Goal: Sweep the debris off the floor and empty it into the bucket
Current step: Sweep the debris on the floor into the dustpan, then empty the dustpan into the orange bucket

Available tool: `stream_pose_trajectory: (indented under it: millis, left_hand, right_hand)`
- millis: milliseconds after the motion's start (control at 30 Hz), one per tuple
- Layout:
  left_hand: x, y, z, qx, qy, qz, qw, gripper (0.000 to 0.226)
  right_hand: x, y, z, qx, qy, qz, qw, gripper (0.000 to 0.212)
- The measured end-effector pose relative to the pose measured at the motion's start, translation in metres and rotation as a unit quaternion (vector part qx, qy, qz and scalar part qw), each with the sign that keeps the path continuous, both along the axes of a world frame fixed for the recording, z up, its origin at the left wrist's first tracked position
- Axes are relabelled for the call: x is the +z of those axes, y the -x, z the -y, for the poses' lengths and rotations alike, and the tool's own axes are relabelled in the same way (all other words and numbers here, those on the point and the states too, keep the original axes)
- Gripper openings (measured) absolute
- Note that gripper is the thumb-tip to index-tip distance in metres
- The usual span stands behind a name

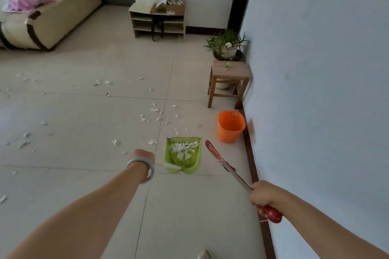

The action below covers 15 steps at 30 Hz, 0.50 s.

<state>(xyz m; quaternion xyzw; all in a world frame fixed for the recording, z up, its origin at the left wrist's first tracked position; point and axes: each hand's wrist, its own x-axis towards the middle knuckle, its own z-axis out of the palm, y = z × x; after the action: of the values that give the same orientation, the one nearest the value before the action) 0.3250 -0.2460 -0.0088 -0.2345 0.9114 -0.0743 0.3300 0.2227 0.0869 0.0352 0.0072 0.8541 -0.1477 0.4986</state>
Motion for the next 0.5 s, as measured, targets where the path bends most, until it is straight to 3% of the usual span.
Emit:
stream_pose_trajectory:
  millis: [233,500]
  left_hand:
    - [0.04,0.104,-0.023,-0.028,-0.025,-0.074,0.997,0.036]
    - [0.048,0.204,-0.012,-0.108,-0.036,-0.061,0.992,0.039]
  right_hand:
    - [0.039,0.034,-0.023,-0.08,0.037,-0.031,0.996,0.021]
    - [0.06,0.059,-0.016,-0.149,0.023,-0.045,0.988,0.025]
